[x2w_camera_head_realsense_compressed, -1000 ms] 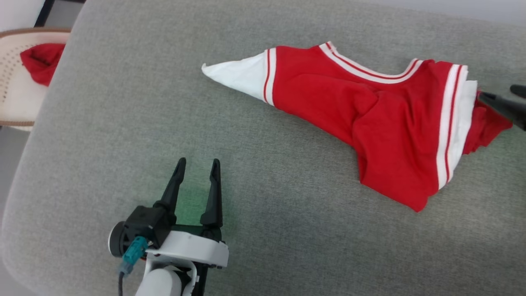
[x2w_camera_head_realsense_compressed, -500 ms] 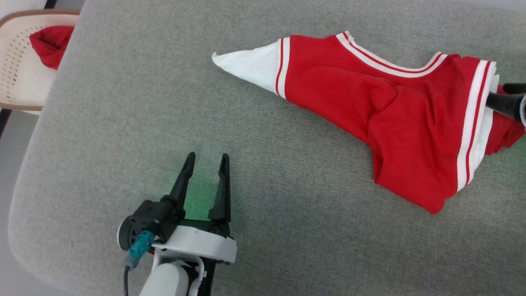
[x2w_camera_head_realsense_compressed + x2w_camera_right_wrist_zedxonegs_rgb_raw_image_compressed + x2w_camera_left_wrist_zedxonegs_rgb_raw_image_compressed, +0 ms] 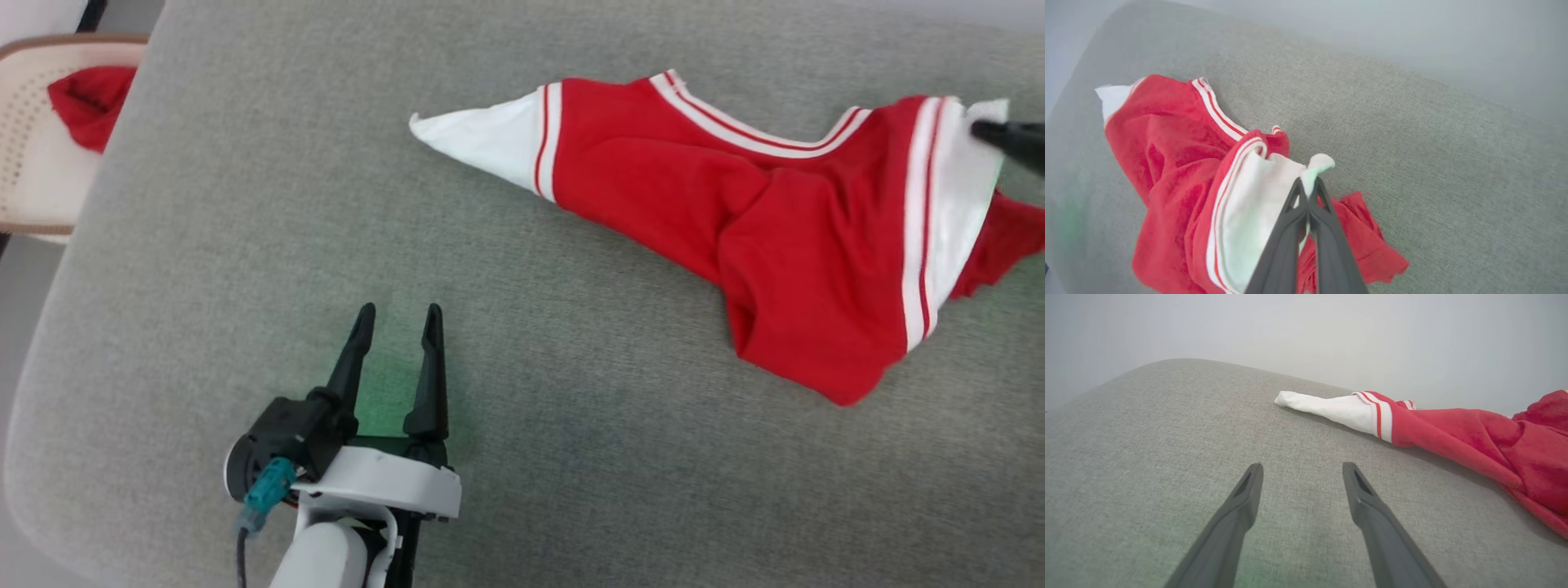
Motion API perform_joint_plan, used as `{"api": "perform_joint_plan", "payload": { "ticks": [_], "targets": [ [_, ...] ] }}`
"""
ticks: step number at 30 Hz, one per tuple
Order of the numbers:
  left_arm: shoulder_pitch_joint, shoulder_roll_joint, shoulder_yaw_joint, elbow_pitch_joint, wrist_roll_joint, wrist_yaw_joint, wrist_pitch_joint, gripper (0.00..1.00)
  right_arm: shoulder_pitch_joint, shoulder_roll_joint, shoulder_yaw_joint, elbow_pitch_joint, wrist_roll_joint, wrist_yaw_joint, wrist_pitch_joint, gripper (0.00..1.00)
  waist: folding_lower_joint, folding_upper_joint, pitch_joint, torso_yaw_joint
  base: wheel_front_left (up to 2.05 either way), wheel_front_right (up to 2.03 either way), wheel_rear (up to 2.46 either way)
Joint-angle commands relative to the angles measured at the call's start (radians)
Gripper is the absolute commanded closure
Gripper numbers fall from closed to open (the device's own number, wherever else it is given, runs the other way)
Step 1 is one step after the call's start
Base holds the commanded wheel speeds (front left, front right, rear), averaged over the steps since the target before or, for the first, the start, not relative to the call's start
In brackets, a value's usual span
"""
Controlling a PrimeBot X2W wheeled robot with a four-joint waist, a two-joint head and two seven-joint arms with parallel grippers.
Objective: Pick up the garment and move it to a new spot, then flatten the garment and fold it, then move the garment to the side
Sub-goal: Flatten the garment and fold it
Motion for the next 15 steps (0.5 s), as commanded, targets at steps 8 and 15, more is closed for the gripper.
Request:
{"api": "perform_joint_plan", "payload": {
  "ticks": [8,15],
  "targets": [
    [0.018,0.000,0.029,0.005,0.025,-0.016,0.000,0.00,0.145,-0.076,-0.143,-0.102,0.024,0.000,-0.043,1.00,0.0000,-0.0001,-0.035,-0.070,0.00,0.00,0.00],
    [0.021,0.000,0.039,0.009,0.045,-0.029,0.000,0.00,0.288,-0.137,-0.299,-0.139,-0.068,0.000,-0.013,1.00,0.0000,-0.0001,-0.035,-0.097,0.00,0.00,0.00]
  ]
}}
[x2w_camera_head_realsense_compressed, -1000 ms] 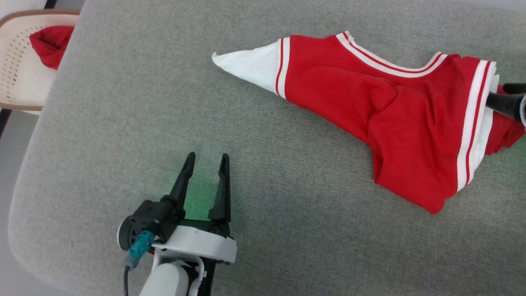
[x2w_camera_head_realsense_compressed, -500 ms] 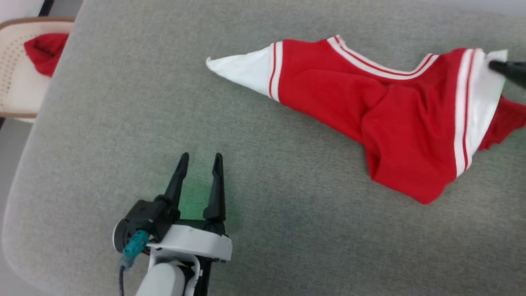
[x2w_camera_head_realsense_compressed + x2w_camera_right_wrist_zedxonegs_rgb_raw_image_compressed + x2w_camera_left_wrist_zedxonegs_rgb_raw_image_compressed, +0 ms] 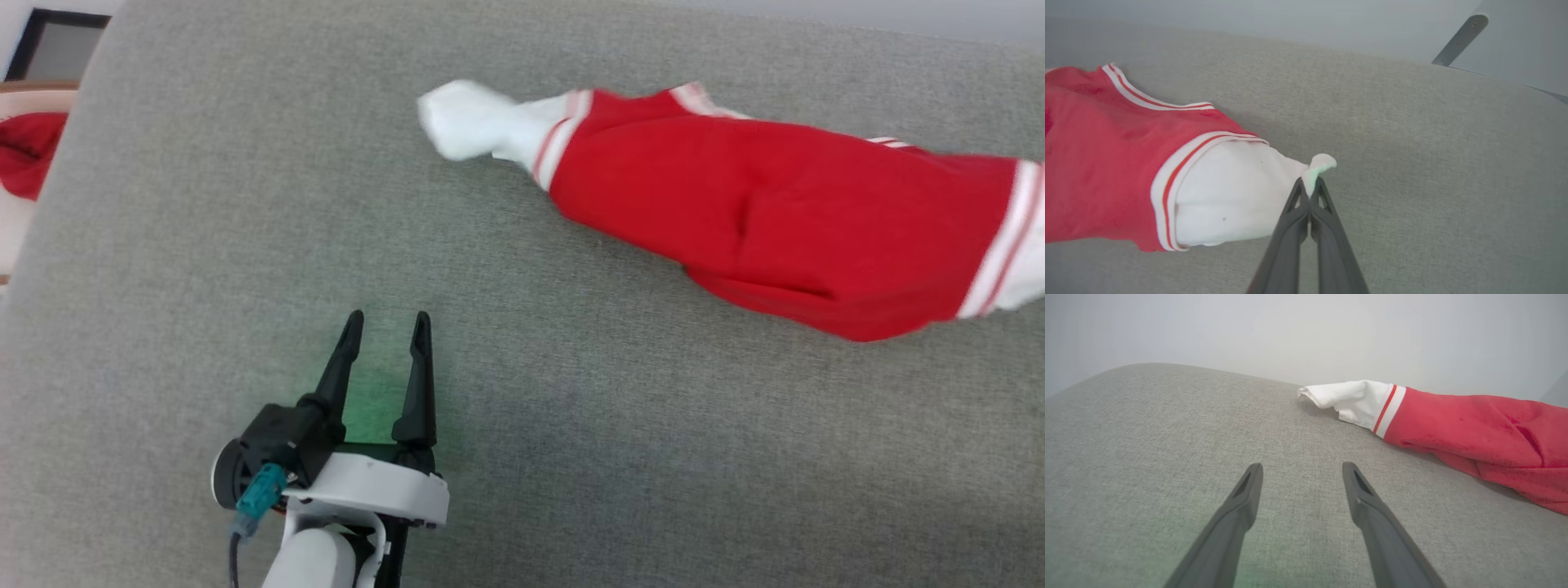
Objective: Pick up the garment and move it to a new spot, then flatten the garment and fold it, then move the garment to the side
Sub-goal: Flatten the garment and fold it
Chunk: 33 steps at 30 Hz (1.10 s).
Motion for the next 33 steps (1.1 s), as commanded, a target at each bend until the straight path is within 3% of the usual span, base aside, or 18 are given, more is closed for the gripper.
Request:
{"api": "perform_joint_plan", "payload": {
  "ticks": [1,10,18,19,20,21,26,33],
  "targets": [
    [0.004,0.000,0.002,0.002,0.013,-0.005,0.000,0.00,0.023,-0.004,-0.028,0.005,-0.036,0.000,-0.002,1.00,0.0000,-0.0001,0.002,-0.007,0.00,0.00,0.00],
    [-0.015,0.000,-0.008,0.019,0.019,-0.016,0.000,0.00,0.047,0.069,-0.112,0.179,-0.258,0.000,-0.040,1.00,0.0000,-0.0001,0.009,0.004,0.00,0.00,0.00],
    [-0.005,0.000,0.005,0.024,0.029,-0.013,0.000,0.00,0.023,0.126,-0.167,0.310,-0.369,0.000,-0.162,1.00,0.0000,-0.0001,0.010,0.009,0.00,0.00,0.00],
    [-0.004,0.000,0.007,0.024,0.031,-0.013,0.000,0.00,0.017,0.139,-0.175,0.318,-0.375,0.000,-0.180,0.67,0.0000,-0.0001,0.008,0.006,0.00,0.00,0.00],
    [-0.003,0.001,0.009,0.024,0.033,-0.014,0.000,0.00,0.014,0.151,-0.182,0.323,-0.375,0.000,-0.204,0.15,0.0000,-0.0001,0.005,0.004,0.00,0.00,0.00],
    [-0.003,0.004,0.011,0.024,0.035,-0.017,0.000,0.00,0.012,0.161,-0.190,0.326,-0.373,0.000,-0.228,0.00,0.0000,-0.0001,0.000,0.000,0.00,0.00,0.00],
    [-0.003,0.027,0.026,0.015,0.042,-0.023,0.000,0.00,0.052,0.195,-0.204,0.296,-0.333,0.000,-0.330,0.00,0.0000,-0.0001,-0.024,-0.017,0.00,0.00,0.00],
    [-0.049,0.140,0.069,-0.061,0.057,-0.042,0.060,0.00,0.199,0.251,-0.142,0.102,-0.192,0.000,-0.526,0.00,0.0000,-0.0001,-0.065,-0.078,0.00,0.00,0.00]
  ]
}}
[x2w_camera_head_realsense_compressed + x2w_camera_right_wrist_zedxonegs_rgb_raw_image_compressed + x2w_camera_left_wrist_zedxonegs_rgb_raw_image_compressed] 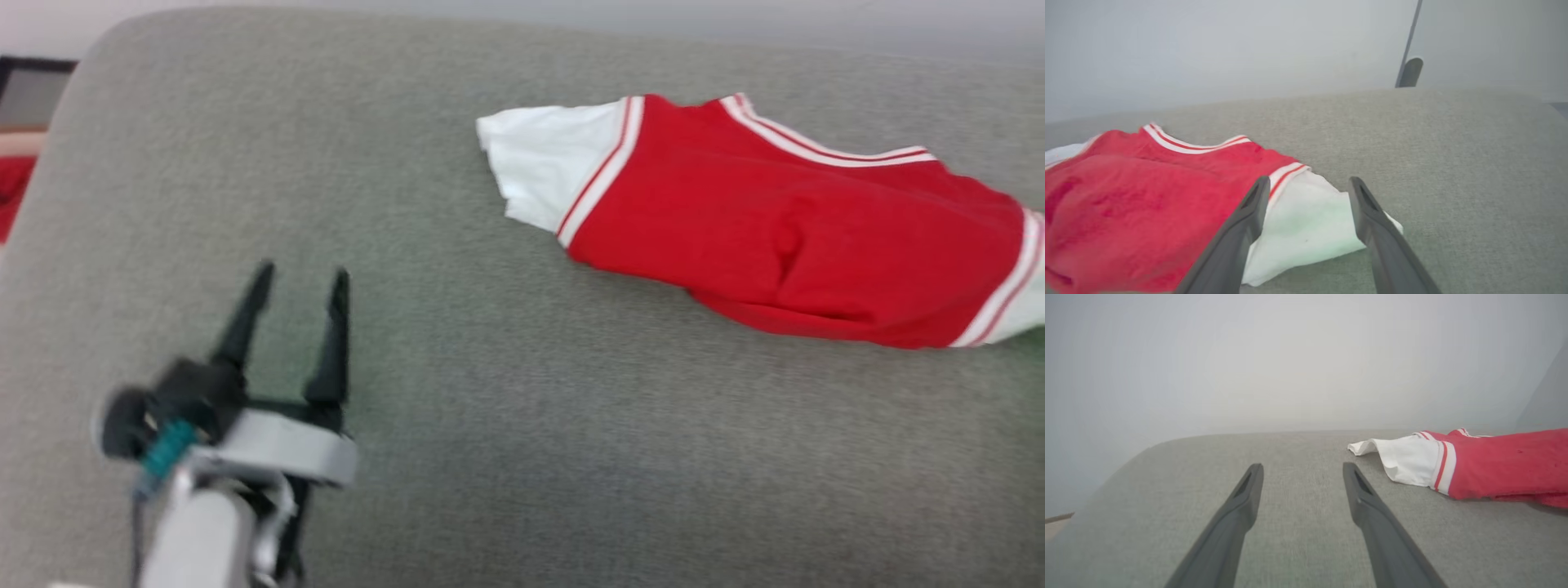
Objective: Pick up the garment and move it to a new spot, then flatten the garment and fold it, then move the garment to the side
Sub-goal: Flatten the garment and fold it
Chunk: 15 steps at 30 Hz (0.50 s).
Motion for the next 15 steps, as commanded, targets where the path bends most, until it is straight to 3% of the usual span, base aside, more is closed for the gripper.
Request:
{"api": "perform_joint_plan", "payload": {
  "ticks": [1,10,15],
  "targets": [
    [-0.020,0.013,0.003,-0.014,0.007,-0.009,0.011,0.00,0.024,0.005,0.016,-0.022,0.012,0.000,-0.022,0.00,0.0000,0.0000,-0.021,-0.033,0.00,0.00,0.00],
    [-0.287,0.220,-0.053,-0.081,-0.050,-0.085,0.261,0.00,0.187,0.098,0.229,-0.267,0.119,0.000,-0.206,0.00,0.0000,0.0000,0.002,-0.137,0.00,0.00,0.00],
    [-0.517,0.328,-0.229,0.014,-0.249,-0.089,0.437,0.00,0.221,0.129,0.335,-0.323,0.115,0.000,-0.267,0.00,0.0000,0.0000,0.043,-0.206,0.00,0.00,0.00]
  ]
}}
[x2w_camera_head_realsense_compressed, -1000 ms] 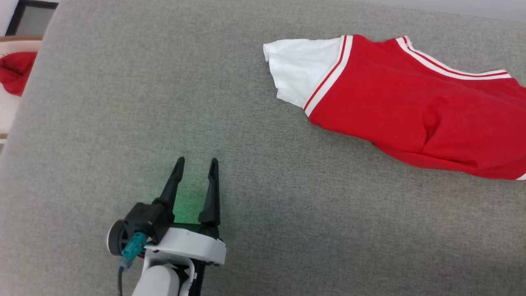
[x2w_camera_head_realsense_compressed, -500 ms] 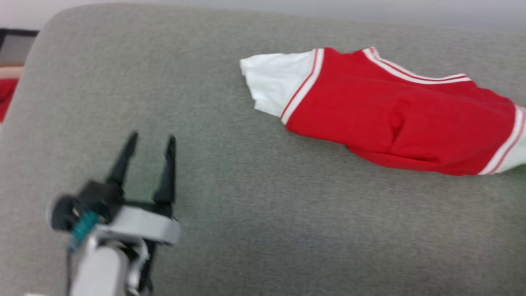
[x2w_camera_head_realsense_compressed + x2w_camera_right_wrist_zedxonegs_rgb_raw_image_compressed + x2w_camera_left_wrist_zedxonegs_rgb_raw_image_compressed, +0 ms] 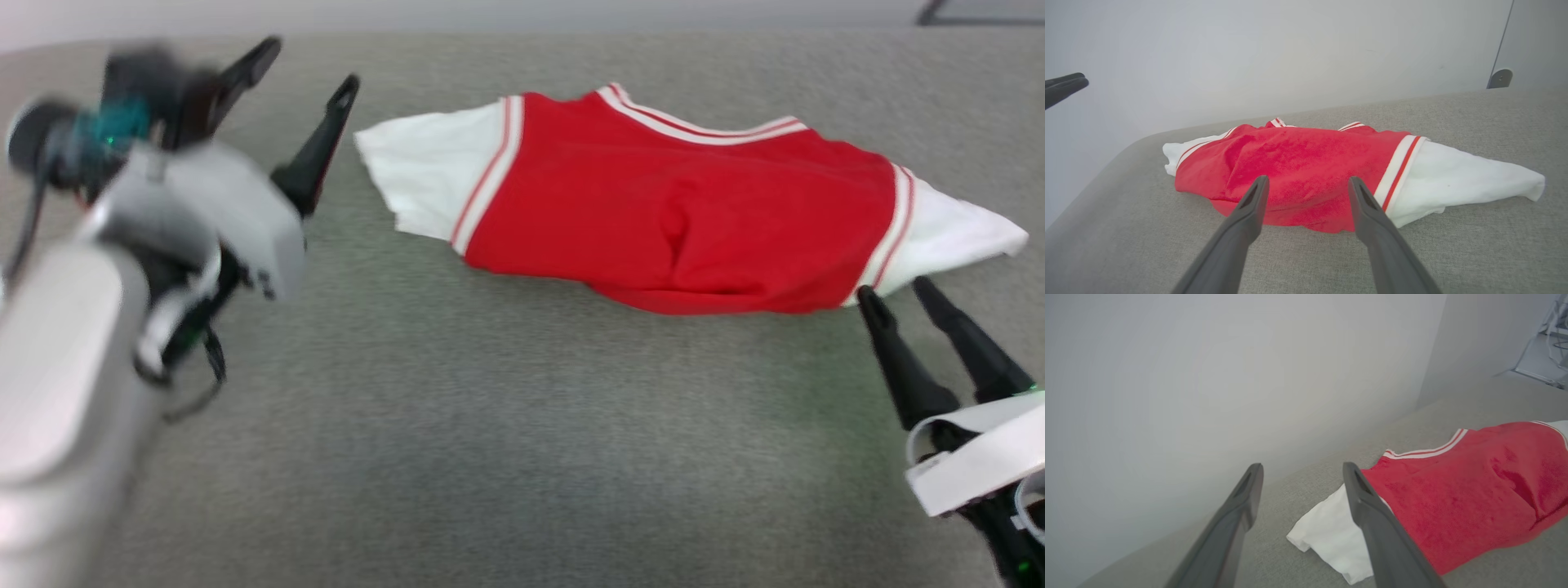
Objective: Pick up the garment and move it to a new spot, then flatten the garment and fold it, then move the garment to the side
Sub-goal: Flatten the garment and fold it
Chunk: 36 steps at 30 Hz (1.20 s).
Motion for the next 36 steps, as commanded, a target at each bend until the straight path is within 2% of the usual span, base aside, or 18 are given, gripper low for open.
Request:
{"api": "perform_joint_plan", "payload": {
  "ticks": [1,7,11,16,23,30,31,32,33,34,35,36],
  "targets": [
    [-0.046,0.029,-0.033,0.019,-0.036,0.001,0.026,0.00,0.004,0.006,0.013,-0.009,-0.009,-0.001,-0.012,0.00,0.0000,0.0000,0.047,-0.062,0.00,0.00,0.00],
    [-0.312,0.142,-0.300,0.176,-0.276,0.001,0.217,0.00,-0.004,0.024,0.074,-0.042,-0.016,0.000,-0.063,0.00,0.0000,0.0000,0.130,-0.163,0.00,0.00,0.00],
    [-0.445,0.189,-0.432,0.278,-0.381,0.001,0.303,0.00,-0.026,0.027,0.109,-0.045,-0.014,0.000,-0.093,0.00,0.0000,0.0000,0.188,-0.232,0.00,0.00,0.00],
    [-0.558,0.239,-0.581,0.371,-0.460,0.001,0.392,0.00,-0.033,0.029,0.148,-0.039,-0.001,0.000,-0.132,0.00,0.0000,0.0000,0.236,-0.295,0.00,0.00,0.00],
    [-0.630,0.281,-0.742,0.446,-0.571,0.001,0.472,0.00,-0.043,0.022,0.170,-0.025,0.010,0.000,-0.166,0.00,0.0000,0.0000,0.252,-0.325,0.00,0.00,0.00],
    [-0.630,0.287,-0.854,0.450,-0.695,0.000,0.582,0.01,-0.050,0.011,0.156,-0.013,0.024,0.000,-0.167,0.00,0.0000,0.0000,0.242,-0.314,0.00,0.00,0.00],
    [-0.628,0.289,-0.867,0.446,-0.710,-0.002,0.593,0.26,-0.051,0.008,0.151,-0.013,0.027,0.000,-0.164,0.00,0.0000,0.0000,0.240,-0.313,0.00,0.00,0.00],
    [-0.631,0.291,-0.877,0.443,-0.722,-0.002,0.603,0.45,-0.056,0.002,0.143,-0.012,0.025,0.000,-0.162,0.00,0.0000,0.0000,0.239,-0.311,0.00,0.00,0.00],
    [-0.634,0.292,-0.886,0.440,-0.732,-0.002,0.612,0.56,-0.064,-0.006,0.138,-0.012,0.021,0.000,-0.158,0.00,0.0000,0.0000,0.238,-0.310,0.00,0.00,0.00],
    [-0.638,0.293,-0.894,0.437,-0.736,-0.002,0.615,0.75,-0.072,-0.010,0.135,-0.012,0.024,0.000,-0.154,0.00,0.0000,0.0000,0.237,-0.309,0.00,0.00,0.00],
    [-0.642,0.294,-0.900,0.434,-0.742,-0.002,0.615,1.00,-0.080,-0.019,0.130,-0.011,0.023,0.000,-0.148,0.00,0.0000,0.0000,0.237,-0.309,0.00,0.00,0.00],
    [-0.645,0.296,-0.907,0.432,-0.746,-0.002,0.615,1.00,-0.091,-0.030,0.124,-0.010,0.019,0.000,-0.140,0.00,0.0000,0.0000,0.237,-0.308,0.00,0.00,0.00]
  ]
}}
